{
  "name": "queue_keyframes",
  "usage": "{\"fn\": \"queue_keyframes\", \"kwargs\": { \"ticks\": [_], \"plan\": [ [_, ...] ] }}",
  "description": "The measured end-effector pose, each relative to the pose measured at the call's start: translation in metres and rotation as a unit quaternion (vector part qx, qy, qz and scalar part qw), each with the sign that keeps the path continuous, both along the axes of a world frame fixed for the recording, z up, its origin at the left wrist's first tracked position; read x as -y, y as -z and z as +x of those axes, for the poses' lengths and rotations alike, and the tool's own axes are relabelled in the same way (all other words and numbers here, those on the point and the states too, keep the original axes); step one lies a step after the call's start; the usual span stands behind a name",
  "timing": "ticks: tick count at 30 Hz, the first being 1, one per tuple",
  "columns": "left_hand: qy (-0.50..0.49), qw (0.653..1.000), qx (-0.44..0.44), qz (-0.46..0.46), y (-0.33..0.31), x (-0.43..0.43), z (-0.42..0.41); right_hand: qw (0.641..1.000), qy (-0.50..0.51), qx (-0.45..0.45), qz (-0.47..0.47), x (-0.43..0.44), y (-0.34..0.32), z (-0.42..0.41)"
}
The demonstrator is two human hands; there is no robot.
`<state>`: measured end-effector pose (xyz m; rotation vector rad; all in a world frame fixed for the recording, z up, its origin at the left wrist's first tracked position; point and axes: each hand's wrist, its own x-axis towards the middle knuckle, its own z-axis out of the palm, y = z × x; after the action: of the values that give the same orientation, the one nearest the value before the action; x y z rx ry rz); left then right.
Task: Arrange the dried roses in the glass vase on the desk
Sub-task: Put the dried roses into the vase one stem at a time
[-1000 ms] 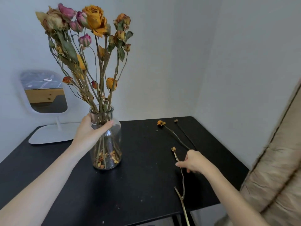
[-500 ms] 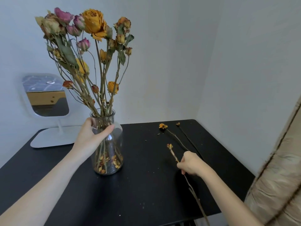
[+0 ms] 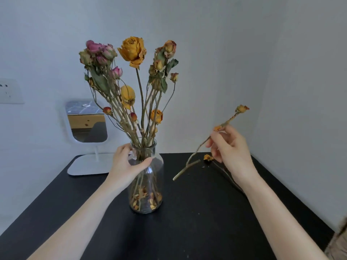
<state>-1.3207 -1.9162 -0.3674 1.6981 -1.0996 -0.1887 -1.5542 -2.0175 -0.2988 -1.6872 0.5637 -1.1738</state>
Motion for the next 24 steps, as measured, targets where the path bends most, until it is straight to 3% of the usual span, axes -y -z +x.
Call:
{"fn": "queue_keyframes", "kwargs": {
  "ticks": [3,8,15,24],
  "plan": [
    [-0.004,0.999,0.028,0.025,-0.005,-0.005,0.002,0.996,-0.015,0.088,-0.015,-0.012,-0.015,0.003],
    [0.033,0.999,-0.017,0.025,-0.011,-0.007,-0.001,0.986,-0.028,0.155,-0.047,-0.023,-0.036,0.009],
    [0.002,1.000,-0.005,-0.005,-0.012,-0.003,-0.002,0.977,-0.081,0.152,-0.122,-0.037,-0.047,0.026],
    [0.004,1.000,-0.004,-0.024,-0.008,0.000,0.004,0.963,-0.075,0.043,-0.254,-0.049,-0.037,0.049]
  ]
}}
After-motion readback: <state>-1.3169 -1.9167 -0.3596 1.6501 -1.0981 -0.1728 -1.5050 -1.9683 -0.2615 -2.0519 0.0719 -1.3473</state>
